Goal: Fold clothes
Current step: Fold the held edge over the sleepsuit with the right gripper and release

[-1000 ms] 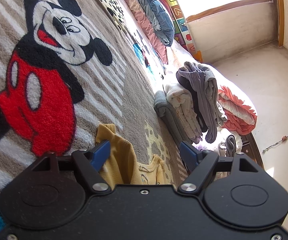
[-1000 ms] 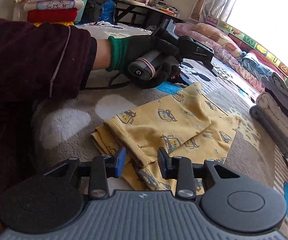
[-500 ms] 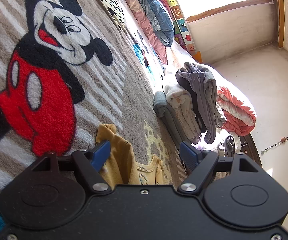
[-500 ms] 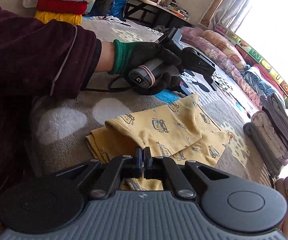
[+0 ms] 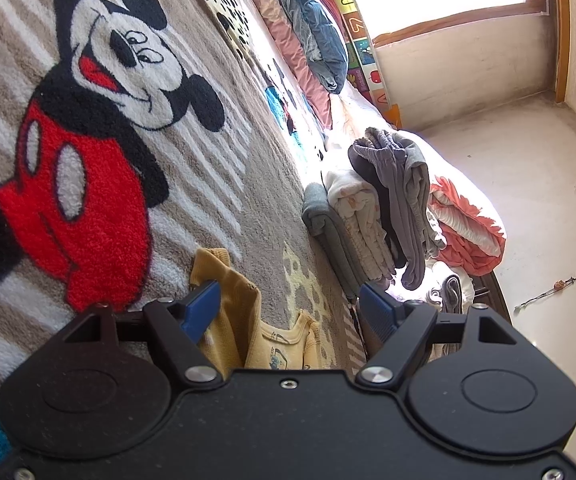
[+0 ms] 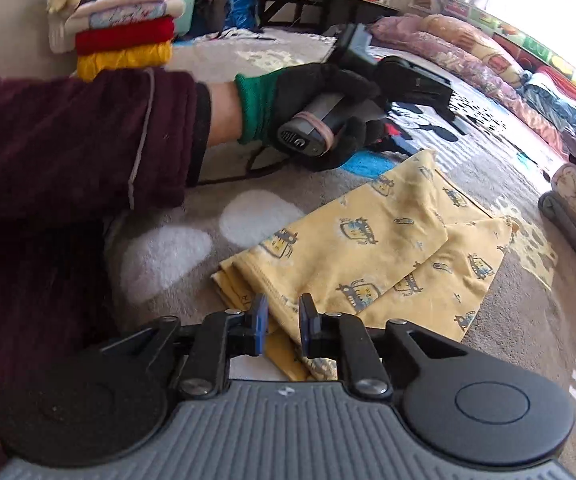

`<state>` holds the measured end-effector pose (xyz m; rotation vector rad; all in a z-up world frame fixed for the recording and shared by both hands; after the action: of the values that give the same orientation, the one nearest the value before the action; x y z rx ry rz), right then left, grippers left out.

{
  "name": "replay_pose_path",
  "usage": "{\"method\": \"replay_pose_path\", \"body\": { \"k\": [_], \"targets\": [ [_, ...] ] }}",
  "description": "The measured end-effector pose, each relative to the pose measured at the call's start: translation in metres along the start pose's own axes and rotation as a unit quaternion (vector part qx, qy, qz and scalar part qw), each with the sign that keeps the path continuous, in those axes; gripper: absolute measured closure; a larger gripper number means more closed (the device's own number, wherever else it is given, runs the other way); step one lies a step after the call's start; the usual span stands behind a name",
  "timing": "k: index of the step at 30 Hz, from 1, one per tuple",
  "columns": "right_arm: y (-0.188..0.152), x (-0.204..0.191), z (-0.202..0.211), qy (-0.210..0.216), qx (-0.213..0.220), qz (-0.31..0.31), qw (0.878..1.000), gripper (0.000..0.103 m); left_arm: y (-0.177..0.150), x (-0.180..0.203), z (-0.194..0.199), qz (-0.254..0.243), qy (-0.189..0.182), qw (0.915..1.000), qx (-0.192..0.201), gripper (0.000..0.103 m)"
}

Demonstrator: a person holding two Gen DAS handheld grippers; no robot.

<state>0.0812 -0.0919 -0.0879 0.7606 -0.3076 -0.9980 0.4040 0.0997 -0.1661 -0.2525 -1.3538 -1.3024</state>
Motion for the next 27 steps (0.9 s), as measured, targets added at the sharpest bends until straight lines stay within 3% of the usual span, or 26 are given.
{"method": "replay_pose_path", "body": {
  "k": [3,6,11,16,18,21,24,27],
  "targets": [
    [0.016,0.028,-0.005,-0.009,0.046,-0.07,0.996,0.082,0.001,-0.001,0.003,0.01,-0.004,0.9999,0.001,0.025],
    [0.025,0.04,-0.027,-0.024,0.062,-0.072,0.995,0.078,0.005,0.002,0.012,0.008,0.002,1.0,0.004,0.025],
    [0.024,0.036,-0.073,-0.044,0.029,-0.027,0.998,0.073,0.014,0.002,0.031,0.002,0.009,0.9997,0.022,0.025],
    [0.013,0.031,-0.073,-0.042,0.016,-0.02,0.999,0.072,0.012,0.026,0.026,-0.065,-0.031,0.9973,0.013,0.026],
    [0.008,0.033,-0.069,-0.04,0.011,-0.021,0.999,0.07,0.005,0.032,0.015,-0.066,-0.064,0.9958,-0.001,0.026],
    [0.003,0.035,-0.066,-0.037,0.006,-0.026,0.999,0.069,0.001,0.033,0.006,-0.087,-0.019,0.9959,-0.014,0.026],
    [0.002,0.031,-0.058,-0.041,0.008,-0.029,0.999,0.068,0.002,0.028,0.008,-0.075,-0.015,0.997,-0.009,0.026],
    [0.001,0.016,-0.04,-0.02,0.025,-0.023,0.999,0.067,0.007,0.026,0.015,-0.074,-0.011,0.9972,0.001,0.026]
  ]
}}
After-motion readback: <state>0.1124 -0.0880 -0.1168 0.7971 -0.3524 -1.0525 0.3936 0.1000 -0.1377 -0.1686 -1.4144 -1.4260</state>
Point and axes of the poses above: each gripper's, at about its wrist camera, not at the fingertips, and z roughly against the way its jaws point, x to its right, y to its top, the point moved 2 cm from there along -z, roughly the way its jaws point, and after that the axes turned 14 degrees about -z, right-handed, at the moved point
